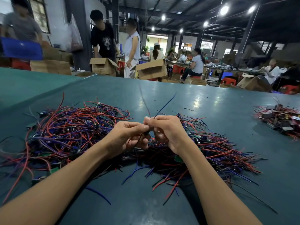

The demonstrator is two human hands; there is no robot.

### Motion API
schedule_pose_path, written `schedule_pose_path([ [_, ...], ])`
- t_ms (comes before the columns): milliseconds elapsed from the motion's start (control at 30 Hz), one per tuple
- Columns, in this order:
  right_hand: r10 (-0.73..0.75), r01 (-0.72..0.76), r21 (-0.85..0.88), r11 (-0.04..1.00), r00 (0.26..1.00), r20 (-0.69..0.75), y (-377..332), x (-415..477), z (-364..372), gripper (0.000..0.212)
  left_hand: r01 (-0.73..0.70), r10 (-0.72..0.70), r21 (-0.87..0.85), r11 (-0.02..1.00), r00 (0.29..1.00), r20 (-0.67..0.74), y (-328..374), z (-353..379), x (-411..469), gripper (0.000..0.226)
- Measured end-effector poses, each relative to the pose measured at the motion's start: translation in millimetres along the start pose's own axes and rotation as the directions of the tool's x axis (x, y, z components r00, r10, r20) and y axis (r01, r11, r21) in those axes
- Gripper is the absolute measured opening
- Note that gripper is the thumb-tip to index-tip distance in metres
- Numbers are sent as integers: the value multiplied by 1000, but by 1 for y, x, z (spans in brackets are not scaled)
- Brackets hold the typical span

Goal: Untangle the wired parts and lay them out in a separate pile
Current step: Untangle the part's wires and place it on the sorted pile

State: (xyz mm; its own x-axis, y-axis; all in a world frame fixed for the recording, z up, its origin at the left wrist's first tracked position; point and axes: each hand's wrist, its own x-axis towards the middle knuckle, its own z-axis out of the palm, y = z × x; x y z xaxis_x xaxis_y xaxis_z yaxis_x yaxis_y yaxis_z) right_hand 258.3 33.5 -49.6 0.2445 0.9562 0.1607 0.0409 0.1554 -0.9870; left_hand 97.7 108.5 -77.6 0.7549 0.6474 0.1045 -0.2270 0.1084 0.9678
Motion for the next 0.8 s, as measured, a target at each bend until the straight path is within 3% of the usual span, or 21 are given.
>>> schedule_pose_path([
  [67,42,-42,90,995,999,-7,0,2,-3,18,-13,13,-3,1000,1000,3,-1,1,-1,23],
  [300,105,-153,296,943,979,173,2,2,-10,19,-19,24,-121,992,999,43,1,1,-2,22],
  [467,114,-124,248,961,992,52,4,5,-5,13,-36,40,-115,993,999,28,2,3,-3,18],
  [633,128,-135,98,986,989,73,7,4,-2,12,-45,47,-85,995,999,19,4,3,-4,31],
  [800,20,-18,22,1000,997,-75,5,5,0,29,-12,15,-46,999,998,53,4,4,-5,23],
])
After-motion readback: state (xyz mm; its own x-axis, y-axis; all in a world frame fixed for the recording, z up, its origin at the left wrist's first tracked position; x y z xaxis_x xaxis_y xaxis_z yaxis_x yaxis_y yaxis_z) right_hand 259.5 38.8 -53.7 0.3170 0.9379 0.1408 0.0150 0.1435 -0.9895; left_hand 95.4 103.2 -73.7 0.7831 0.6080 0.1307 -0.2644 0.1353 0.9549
